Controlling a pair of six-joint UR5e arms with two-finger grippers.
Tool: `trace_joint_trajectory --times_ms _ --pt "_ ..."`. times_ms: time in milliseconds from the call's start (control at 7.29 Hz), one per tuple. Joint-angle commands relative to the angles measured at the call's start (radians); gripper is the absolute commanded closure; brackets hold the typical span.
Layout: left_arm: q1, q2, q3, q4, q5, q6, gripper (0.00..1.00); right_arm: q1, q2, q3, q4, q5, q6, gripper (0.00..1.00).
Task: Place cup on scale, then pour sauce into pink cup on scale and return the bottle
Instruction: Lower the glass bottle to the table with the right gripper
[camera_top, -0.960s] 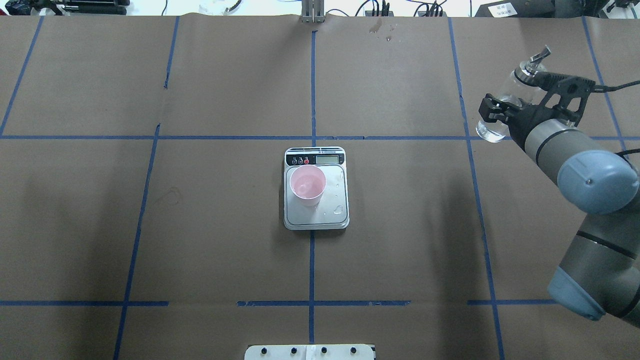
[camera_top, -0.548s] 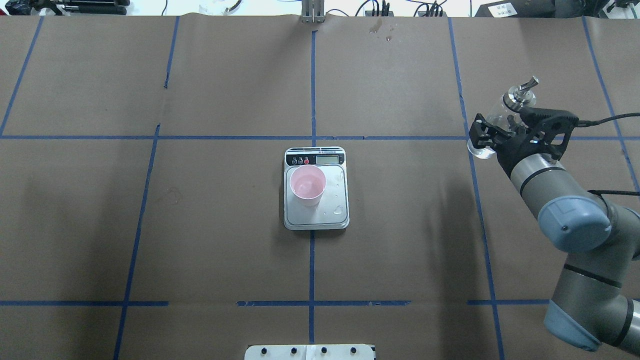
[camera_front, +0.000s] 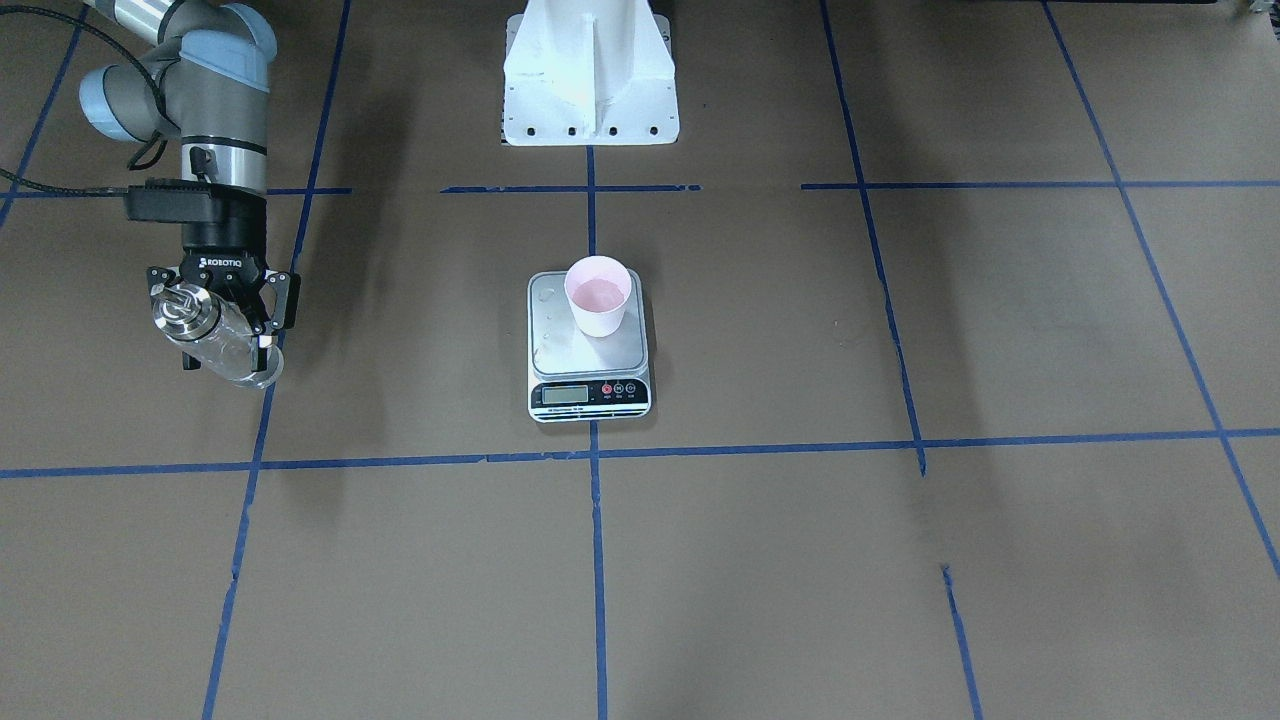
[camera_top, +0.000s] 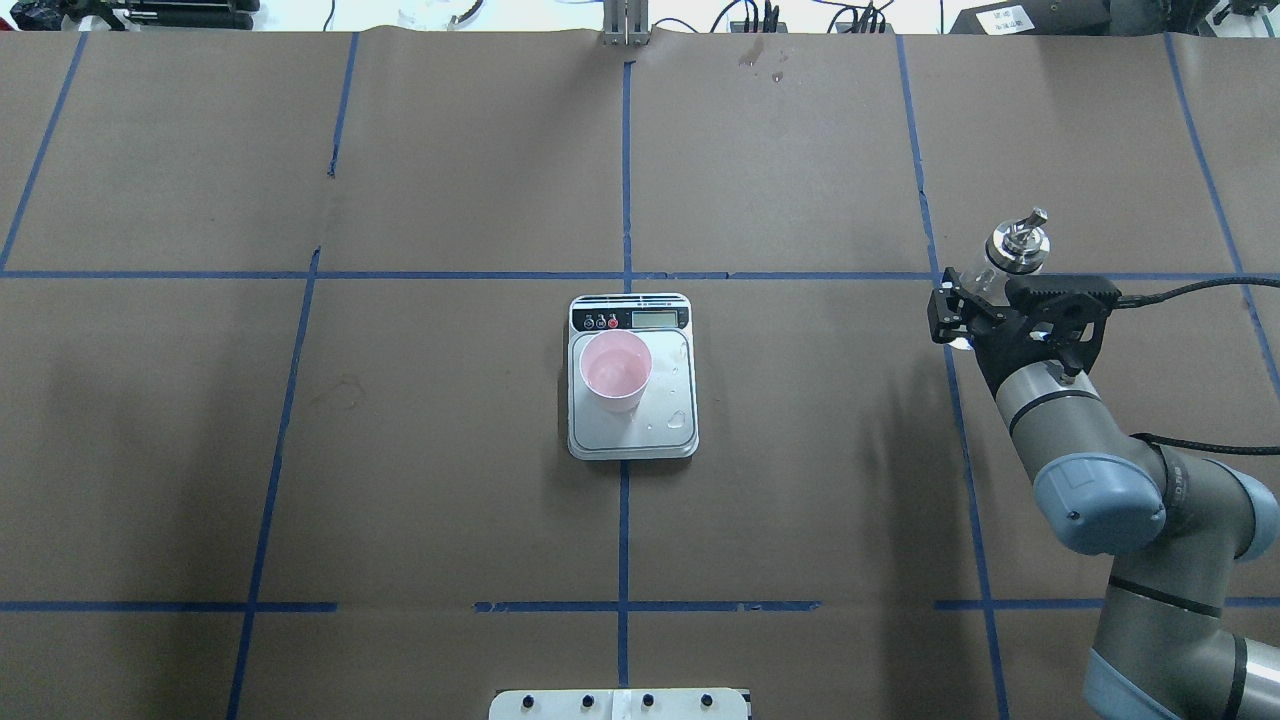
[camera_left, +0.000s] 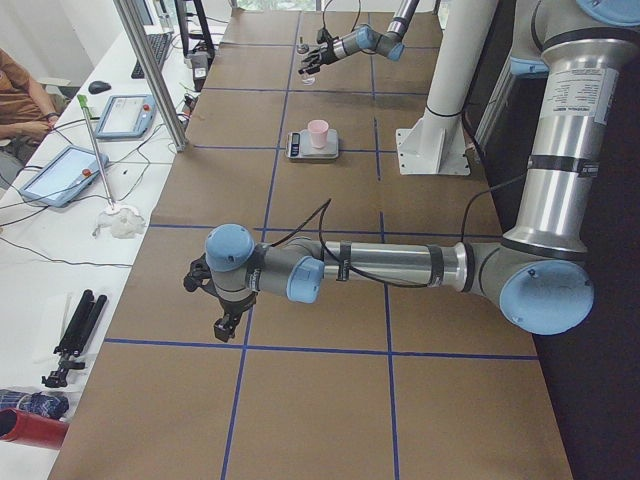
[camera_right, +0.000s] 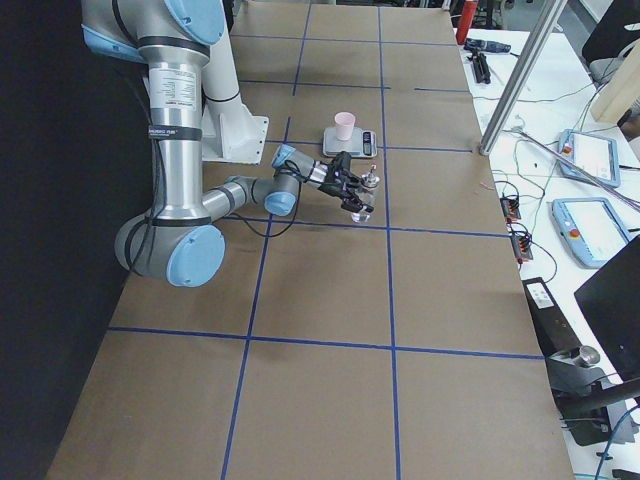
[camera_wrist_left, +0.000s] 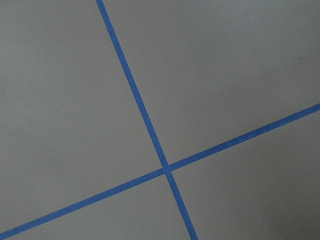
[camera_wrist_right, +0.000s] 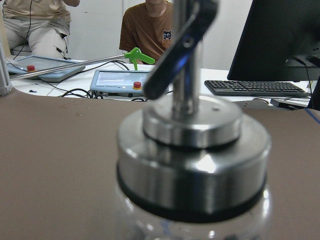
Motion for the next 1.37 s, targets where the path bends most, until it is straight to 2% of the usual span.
trace_joint_trajectory --times_ms 0,1234 --pt "-0.001 0.002 0.0 0.0 0.0 0.002 0.0 -0.01 0.0 -0.031 0.008 -0.013 0.001 1.0" --pt "0.001 -0.001 0.0 -0.002 0.0 0.005 0.0 -0.044 0.015 -0.047 0.01 0.0 0.002 1.0"
